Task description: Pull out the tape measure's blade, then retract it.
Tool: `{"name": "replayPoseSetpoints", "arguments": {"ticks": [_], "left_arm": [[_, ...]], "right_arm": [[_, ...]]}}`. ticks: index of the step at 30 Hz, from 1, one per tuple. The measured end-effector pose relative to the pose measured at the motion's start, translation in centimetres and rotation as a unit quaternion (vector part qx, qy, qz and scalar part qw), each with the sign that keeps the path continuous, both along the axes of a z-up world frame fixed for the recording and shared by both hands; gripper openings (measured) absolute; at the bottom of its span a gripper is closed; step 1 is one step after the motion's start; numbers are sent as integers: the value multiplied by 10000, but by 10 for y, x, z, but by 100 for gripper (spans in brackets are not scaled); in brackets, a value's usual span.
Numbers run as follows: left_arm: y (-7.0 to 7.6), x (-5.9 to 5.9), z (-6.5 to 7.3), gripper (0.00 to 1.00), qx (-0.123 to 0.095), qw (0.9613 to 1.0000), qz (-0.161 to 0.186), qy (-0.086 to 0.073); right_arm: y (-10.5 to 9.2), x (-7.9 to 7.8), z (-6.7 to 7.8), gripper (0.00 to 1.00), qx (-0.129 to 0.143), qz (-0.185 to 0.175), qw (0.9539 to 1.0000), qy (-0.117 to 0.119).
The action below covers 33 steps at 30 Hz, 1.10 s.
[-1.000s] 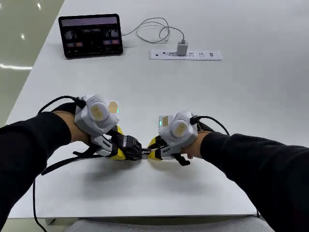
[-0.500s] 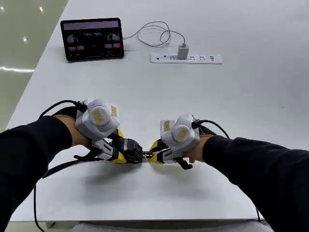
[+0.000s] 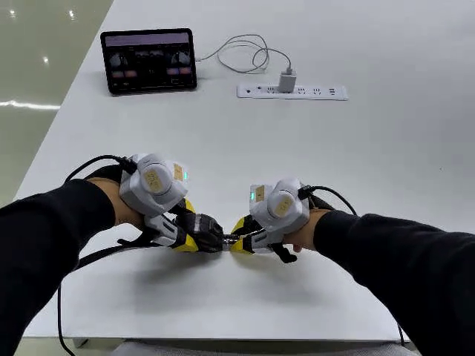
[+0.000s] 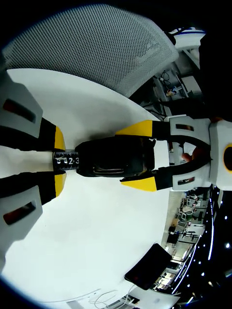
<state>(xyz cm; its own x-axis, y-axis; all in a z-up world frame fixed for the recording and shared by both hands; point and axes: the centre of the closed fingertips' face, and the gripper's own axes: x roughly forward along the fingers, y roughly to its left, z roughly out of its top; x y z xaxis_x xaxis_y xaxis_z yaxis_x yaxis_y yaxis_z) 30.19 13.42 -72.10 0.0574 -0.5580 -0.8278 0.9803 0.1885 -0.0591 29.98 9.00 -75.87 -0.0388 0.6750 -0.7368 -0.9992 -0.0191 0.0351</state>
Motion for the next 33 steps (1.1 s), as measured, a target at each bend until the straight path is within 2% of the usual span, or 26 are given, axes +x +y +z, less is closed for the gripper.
{"name": "replayPoseSetpoints", "arguments": {"ticks": [11,33], "left_arm": [[0,0,1,32,-10,10000,20,-45],[-1,-2,3,31,21,10000,81,-25]], "right_arm": [[-8,1,-1,10,55,-78,10000,20],[-24,4,-1,10,-134,-60,9999,-1]]}}
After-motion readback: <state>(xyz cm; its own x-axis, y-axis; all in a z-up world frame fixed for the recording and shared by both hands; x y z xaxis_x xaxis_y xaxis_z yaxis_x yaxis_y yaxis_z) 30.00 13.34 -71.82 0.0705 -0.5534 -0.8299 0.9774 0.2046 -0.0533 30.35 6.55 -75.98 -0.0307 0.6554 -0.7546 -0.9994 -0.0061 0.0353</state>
